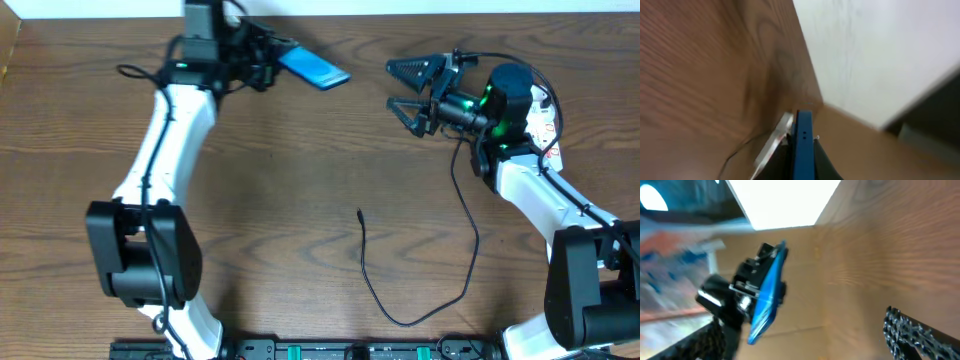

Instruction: Plug charger to phone and switch on socket

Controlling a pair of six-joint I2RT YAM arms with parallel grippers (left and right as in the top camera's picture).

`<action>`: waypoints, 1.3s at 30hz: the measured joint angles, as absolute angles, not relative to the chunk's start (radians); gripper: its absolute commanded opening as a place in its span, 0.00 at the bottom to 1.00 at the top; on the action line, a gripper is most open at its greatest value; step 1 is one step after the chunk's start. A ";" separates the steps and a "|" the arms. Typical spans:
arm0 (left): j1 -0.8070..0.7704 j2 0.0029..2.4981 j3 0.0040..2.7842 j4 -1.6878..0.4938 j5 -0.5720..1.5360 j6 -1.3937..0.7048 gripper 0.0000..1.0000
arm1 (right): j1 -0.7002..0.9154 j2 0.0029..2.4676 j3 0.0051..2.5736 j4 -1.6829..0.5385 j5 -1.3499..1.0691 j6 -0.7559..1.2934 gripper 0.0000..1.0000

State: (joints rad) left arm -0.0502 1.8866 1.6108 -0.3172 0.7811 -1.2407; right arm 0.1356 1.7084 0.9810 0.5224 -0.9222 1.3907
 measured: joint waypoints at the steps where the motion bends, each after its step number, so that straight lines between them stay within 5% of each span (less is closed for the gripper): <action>1: -0.031 1.887 1.611 -0.331 0.831 -1.200 0.07 | 0.135 1.709 0.981 0.510 -0.924 1.346 0.99; 9: 0.044 1.887 1.610 -0.462 1.101 -0.910 0.07 | 0.138 1.708 0.993 0.215 -0.841 1.034 0.99; 20: 0.044 1.887 1.610 -0.471 1.138 -0.778 0.07 | 0.254 1.708 1.186 -0.482 -0.403 0.622 0.99; 39: 0.044 1.887 1.610 -0.498 1.139 -0.719 0.07 | 0.657 1.708 1.122 -0.658 -0.121 0.540 0.99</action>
State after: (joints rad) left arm 0.0441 1.8870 1.6096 -0.4976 1.1385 -0.7193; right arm 0.6567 1.7081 1.1221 -0.6579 -0.1211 0.5400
